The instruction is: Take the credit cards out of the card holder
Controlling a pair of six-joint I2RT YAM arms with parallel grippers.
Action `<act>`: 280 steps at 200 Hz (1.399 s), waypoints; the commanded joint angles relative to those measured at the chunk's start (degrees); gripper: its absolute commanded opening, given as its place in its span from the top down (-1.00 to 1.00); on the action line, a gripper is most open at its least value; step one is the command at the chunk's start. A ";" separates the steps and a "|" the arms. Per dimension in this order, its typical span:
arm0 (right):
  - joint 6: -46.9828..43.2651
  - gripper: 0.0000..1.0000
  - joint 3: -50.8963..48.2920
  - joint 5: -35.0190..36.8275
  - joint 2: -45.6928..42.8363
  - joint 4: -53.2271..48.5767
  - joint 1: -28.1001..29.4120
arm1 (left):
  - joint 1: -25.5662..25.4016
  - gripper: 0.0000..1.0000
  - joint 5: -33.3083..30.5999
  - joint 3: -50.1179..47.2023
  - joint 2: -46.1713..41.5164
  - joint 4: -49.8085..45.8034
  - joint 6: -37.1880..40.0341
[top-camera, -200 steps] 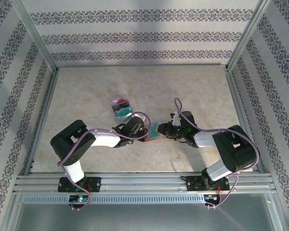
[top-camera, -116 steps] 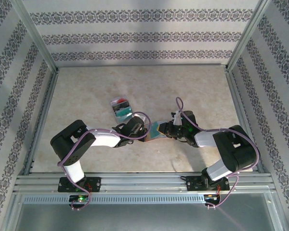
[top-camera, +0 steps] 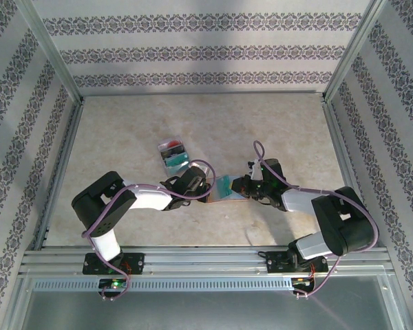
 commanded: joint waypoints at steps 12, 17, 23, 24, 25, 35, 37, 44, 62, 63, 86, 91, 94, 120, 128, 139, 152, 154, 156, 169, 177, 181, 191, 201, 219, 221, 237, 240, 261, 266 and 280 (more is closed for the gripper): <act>-5.87 0.95 1.29 2.53 -3.84 -7.66 -1.16 | -0.10 0.73 -1.20 0.63 -2.33 -5.84 2.24; -6.31 0.95 1.42 2.69 -4.46 -8.44 -1.27 | -0.10 0.70 -1.24 0.81 -2.70 -6.23 2.61; -6.95 0.95 1.53 2.89 -5.14 -9.27 -1.39 | -0.15 0.65 -1.38 1.02 -3.30 -6.93 3.07; -6.99 0.95 1.55 2.95 -5.30 -9.45 -1.38 | -0.12 0.64 -1.43 1.11 -3.39 -7.06 3.23; -6.99 0.96 1.56 2.98 -5.43 -9.70 -1.38 | -0.11 0.63 -1.45 1.16 -3.52 -7.16 3.35; -7.96 0.96 1.72 3.22 -6.64 -11.15 -1.55 | -0.14 0.49 -1.61 1.86 -4.59 -8.59 4.42; -8.17 0.96 1.87 3.26 -6.90 -11.44 -1.55 | -0.11 0.47 -1.71 2.01 -4.81 -8.88 4.67; -8.88 0.96 2.12 3.40 -7.71 -12.56 -1.64 | -0.15 0.41 -1.89 2.53 -5.65 -9.91 5.44; -11.11 0.97 3.10 3.62 -9.93 -15.95 -1.81 | -0.02 0.20 -2.18 4.12 -7.91 -12.45 7.73; -11.18 0.97 3.12 3.62 -10.07 -16.18 -1.82 | -0.02 0.19 -2.18 4.24 -8.02 -12.58 7.89; -14.22 0.97 4.52 2.90 -12.82 -19.97 -1.86 | 0.70 -0.07 0.00 6.84 -10.51 -15.34 11.51; -14.78 0.97 4.76 2.54 -13.40 -20.52 -1.86 | 1.04 -0.12 1.29 7.46 -10.85 -15.90 12.60; -15.12 0.97 4.87 2.23 -13.72 -20.78 -1.90 | 1.23 -0.15 2.20 7.91 -11.08 -16.19 13.44; -17.50 0.97 5.57 -0.88 -16.88 -22.39 -1.88 | 3.85 -0.37 12.52 12.02 -11.85 -19.89 20.57; -18.33 0.97 5.69 -2.19 -17.84 -22.80 -1.91 | 4.43 -0.37 15.44 13.36 -11.92 -21.24 23.29; -19.25 0.97 5.93 -4.03 -19.29 -23.34 -1.80 | 4.87 -0.40 19.05 15.51 -11.72 -24.08 27.33; -20.19 0.97 5.96 -6.22 -20.94 -23.65 -1.69 | 5.35 -0.45 22.61 18.00 -11.35 -27.62 31.06; -20.39 0.97 5.98 -6.58 -21.29 -23.69 -1.65 | 5.52 -0.45 23.24 18.41 -11.27 -28.07 31.44; -20.53 0.97 5.96 -6.86 -21.55 -23.74 -1.65 | 5.65 -0.46 23.75 18.69 -11.23 -28.51 31.95; -21.15 0.96 5.75 -8.59 -23.58 -23.77 -1.42 | 6.74 -0.48 27.00 20.41 -10.87 -30.85 34.06; -21.21 0.96 5.63 -9.43 -24.80 -23.72 -1.38 | 7.61 -0.52 29.38 20.93 -10.77 -31.64 35.00; -21.27 0.96 5.52 -9.85 -25.25 -23.75 -1.32 | 8.11 -0.54 30.65 21.13 -10.72 -31.90 35.38; -21.31 0.95 5.47 -10.97 -26.69 -23.72 -1.27 | 9.20 -0.56 33.86 21.61 -10.72 -32.27 36.12; -21.22 0.95 5.39 -11.94 -27.76 -23.71 -1.21 | 10.25 -0.58 37.43 21.91 -10.83 -32.49 36.66; -21.19 0.95 5.31 -13.35 -29.21 -23.49 -1.07 | 11.46 -0.58 42.89 22.57 -11.08 -33.13 37.49; -21.17 0.95 5.34 -13.48 -29.37 -23.47 -1.06 | 11.51 -0.58 43.32 22.70 -11.05 -33.23 37.60; -21.08 0.95 5.19 -14.17 -30.06 -22.91 -0.86 | 11.59 -0.59 44.89 23.62 -11.04 -35.42 38.88; -21.18 0.95 5.28 -14.34 -30.21 -22.79 -0.78 | 11.59 -0.59 45.05 23.83 -10.92 -36.03 39.12; -21.23 0.94 5.32 -15.40 -30.90 -21.41 0.22 | 11.59 -0.59 45.77 25.03 -10.06 -39.60 40.46; -21.19 0.94 5.44 -15.53 -31.02 -21.11 0.49 | 11.63 -0.59 46.26 25.20 -9.84 -39.99 40.48; -21.48 0.94 5.86 -15.41 -31.04 -20.88 1.39 | 11.59 -0.58 48.35 25.52 -9.09 -40.06 40.23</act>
